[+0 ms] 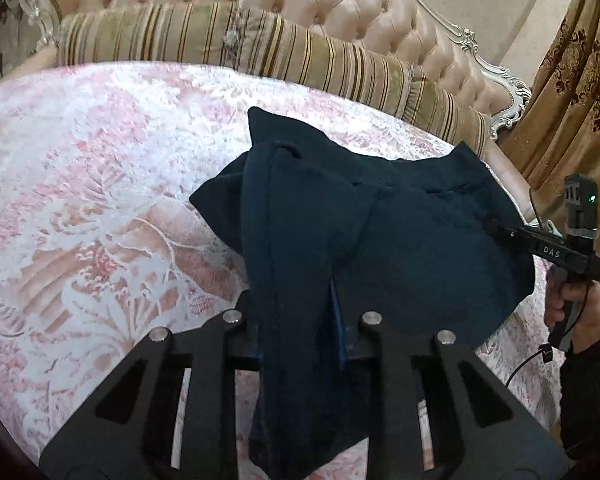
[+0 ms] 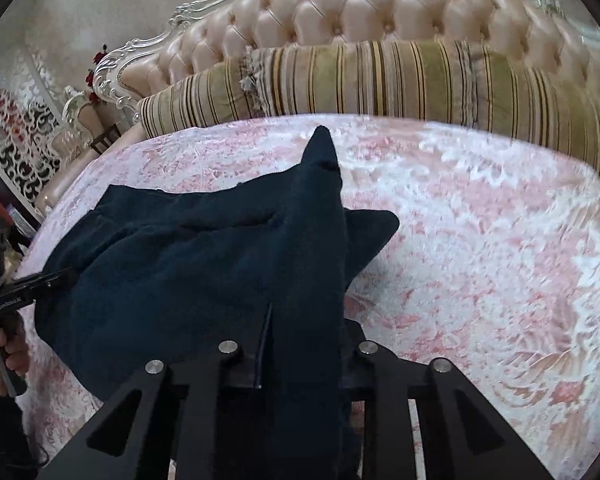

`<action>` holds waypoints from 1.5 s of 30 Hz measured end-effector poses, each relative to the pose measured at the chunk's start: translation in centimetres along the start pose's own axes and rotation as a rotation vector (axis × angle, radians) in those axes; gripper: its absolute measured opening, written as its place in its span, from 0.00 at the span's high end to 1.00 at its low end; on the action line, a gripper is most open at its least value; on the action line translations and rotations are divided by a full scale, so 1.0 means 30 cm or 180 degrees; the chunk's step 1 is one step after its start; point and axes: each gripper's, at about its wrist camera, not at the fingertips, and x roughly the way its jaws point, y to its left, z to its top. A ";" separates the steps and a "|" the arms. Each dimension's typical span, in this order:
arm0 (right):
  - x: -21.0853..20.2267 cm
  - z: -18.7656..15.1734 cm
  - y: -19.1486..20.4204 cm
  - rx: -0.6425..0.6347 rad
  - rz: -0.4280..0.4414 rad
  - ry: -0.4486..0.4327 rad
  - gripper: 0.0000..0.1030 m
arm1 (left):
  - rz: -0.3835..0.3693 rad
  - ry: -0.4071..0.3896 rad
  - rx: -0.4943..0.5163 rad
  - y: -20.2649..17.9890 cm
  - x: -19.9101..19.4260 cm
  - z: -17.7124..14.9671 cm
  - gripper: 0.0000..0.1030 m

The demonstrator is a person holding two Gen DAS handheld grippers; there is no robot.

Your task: Fold clothes

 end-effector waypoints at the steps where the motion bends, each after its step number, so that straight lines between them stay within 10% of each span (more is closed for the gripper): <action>1: -0.010 0.001 0.012 -0.0020 0.0002 -0.0014 0.78 | 0.0069 -0.0054 0.0040 -0.019 -0.022 -0.003 0.75; 10: -0.102 0.010 0.123 -0.0204 0.0017 -0.0136 0.78 | 0.0660 -0.0397 0.0255 -0.148 -0.194 -0.050 0.75; 23: -0.211 0.036 0.324 -0.0433 0.0091 -0.0230 0.78 | 0.0870 -0.0651 0.0118 -0.107 -0.444 -0.148 0.75; 45: 0.545 0.692 1.679 -0.1714 0.0614 -0.0009 0.79 | 0.1535 -0.0932 -0.1191 1.140 -0.777 0.203 0.75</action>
